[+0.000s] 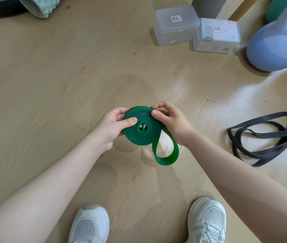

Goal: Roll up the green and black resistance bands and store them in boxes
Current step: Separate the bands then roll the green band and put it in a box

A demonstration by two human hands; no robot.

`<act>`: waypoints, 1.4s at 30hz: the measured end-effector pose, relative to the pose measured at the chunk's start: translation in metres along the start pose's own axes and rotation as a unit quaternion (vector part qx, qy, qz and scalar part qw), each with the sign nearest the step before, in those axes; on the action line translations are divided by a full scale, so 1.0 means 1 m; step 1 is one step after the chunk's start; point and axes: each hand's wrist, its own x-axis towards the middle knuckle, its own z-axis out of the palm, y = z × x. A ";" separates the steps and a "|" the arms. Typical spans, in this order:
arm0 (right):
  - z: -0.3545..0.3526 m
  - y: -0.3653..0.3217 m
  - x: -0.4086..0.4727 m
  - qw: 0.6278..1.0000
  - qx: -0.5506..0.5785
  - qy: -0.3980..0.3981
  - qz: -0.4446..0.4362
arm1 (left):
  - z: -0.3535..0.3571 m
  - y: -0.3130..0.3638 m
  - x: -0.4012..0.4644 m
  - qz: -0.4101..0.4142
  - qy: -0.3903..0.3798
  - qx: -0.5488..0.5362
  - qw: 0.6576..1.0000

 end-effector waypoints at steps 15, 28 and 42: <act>-0.013 -0.030 0.003 0.941 -0.310 -0.129 -0.035 | -0.012 0.018 0.011 0.011 -0.144 0.255 0.956; -0.031 -0.014 -0.004 0.917 -0.361 -0.168 0.025 | 0.010 0.003 0.007 0.077 -0.089 0.339 0.933; -0.029 -0.012 -0.007 0.963 -0.259 -0.073 -0.008 | 0.011 0.001 -0.001 0.038 -0.003 0.082 0.996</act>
